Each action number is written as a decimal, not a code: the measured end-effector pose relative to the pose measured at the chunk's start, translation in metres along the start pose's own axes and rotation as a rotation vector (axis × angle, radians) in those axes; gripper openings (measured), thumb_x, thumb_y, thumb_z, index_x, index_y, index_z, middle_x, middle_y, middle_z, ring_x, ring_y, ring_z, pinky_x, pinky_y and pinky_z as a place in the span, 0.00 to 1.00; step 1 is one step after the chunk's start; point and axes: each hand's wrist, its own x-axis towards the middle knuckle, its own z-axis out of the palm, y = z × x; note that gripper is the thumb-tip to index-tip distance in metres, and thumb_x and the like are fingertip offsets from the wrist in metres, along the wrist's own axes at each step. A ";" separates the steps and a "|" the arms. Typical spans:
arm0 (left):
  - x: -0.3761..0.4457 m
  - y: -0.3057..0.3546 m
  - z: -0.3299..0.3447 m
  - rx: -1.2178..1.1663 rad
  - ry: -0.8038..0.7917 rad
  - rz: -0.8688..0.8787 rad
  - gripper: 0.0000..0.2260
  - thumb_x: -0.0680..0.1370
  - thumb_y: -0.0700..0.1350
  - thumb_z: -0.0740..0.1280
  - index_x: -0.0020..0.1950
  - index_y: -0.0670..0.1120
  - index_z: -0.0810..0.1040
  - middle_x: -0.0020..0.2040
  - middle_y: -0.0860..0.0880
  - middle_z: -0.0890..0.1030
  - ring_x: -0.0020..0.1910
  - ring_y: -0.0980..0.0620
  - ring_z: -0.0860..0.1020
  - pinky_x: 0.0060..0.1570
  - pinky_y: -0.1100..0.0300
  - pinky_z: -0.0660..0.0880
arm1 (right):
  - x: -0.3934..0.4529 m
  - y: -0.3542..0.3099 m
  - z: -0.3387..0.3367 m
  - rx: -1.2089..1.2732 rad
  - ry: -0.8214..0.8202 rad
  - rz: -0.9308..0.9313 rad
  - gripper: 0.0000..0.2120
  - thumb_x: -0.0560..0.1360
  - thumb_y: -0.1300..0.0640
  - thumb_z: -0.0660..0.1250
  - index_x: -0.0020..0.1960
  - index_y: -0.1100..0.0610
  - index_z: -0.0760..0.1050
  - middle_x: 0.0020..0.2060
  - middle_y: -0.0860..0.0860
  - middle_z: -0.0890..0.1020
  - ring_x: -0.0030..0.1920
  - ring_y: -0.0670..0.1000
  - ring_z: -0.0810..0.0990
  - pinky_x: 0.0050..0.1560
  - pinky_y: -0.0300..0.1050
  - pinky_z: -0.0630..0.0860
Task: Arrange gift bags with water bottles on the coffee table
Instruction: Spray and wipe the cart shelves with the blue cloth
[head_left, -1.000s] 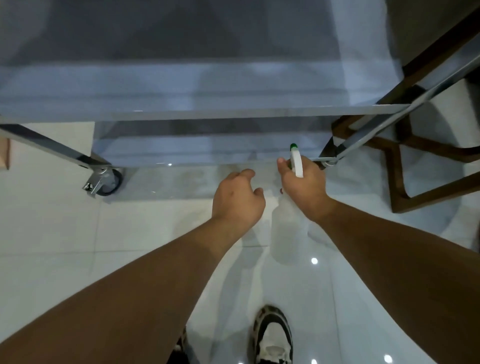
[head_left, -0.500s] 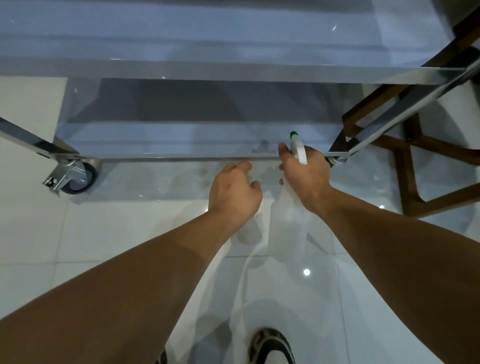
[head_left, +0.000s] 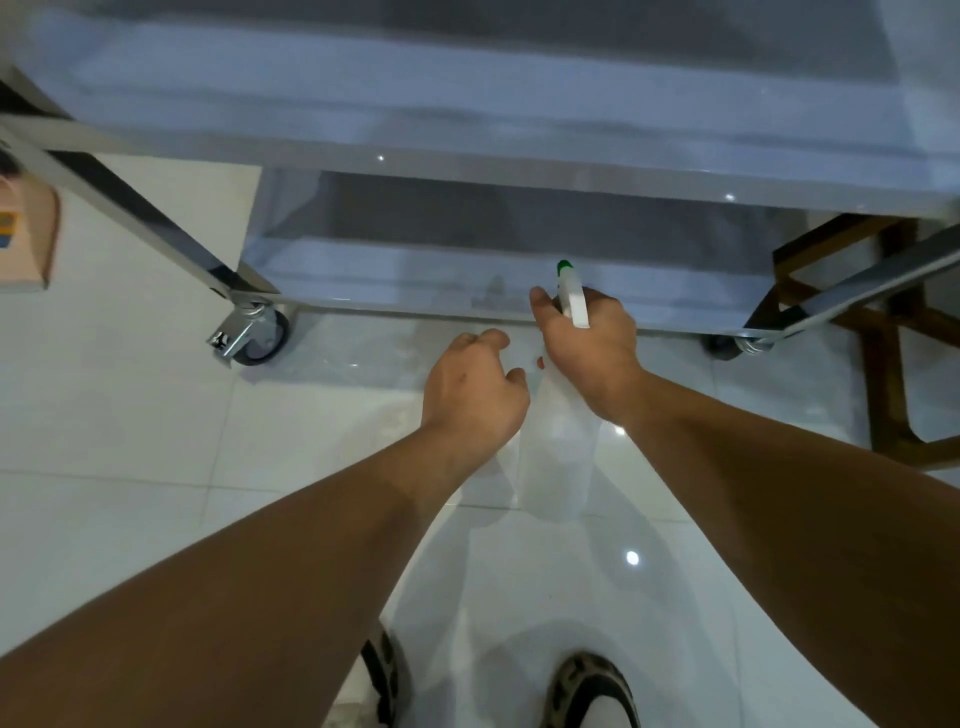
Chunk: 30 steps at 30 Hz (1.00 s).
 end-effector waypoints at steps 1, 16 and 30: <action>0.000 -0.006 -0.006 -0.005 0.007 -0.014 0.20 0.82 0.48 0.65 0.75 0.50 0.71 0.71 0.48 0.73 0.67 0.46 0.74 0.64 0.58 0.71 | -0.002 -0.007 0.008 0.013 0.006 0.008 0.16 0.79 0.41 0.66 0.40 0.51 0.76 0.36 0.54 0.83 0.36 0.55 0.85 0.47 0.55 0.84; -0.002 -0.110 -0.094 -0.044 0.069 -0.172 0.20 0.83 0.48 0.65 0.74 0.48 0.71 0.72 0.47 0.72 0.67 0.46 0.74 0.64 0.57 0.71 | -0.041 -0.089 0.129 -0.077 -0.154 -0.098 0.16 0.80 0.42 0.65 0.38 0.50 0.76 0.34 0.52 0.82 0.35 0.53 0.84 0.45 0.53 0.85; -0.033 -0.148 -0.182 -0.031 0.047 -0.225 0.20 0.82 0.47 0.66 0.74 0.47 0.71 0.73 0.47 0.72 0.70 0.46 0.72 0.66 0.57 0.68 | -0.096 -0.143 0.164 -0.162 -0.195 -0.079 0.14 0.79 0.41 0.67 0.42 0.51 0.78 0.35 0.52 0.82 0.37 0.54 0.84 0.46 0.53 0.84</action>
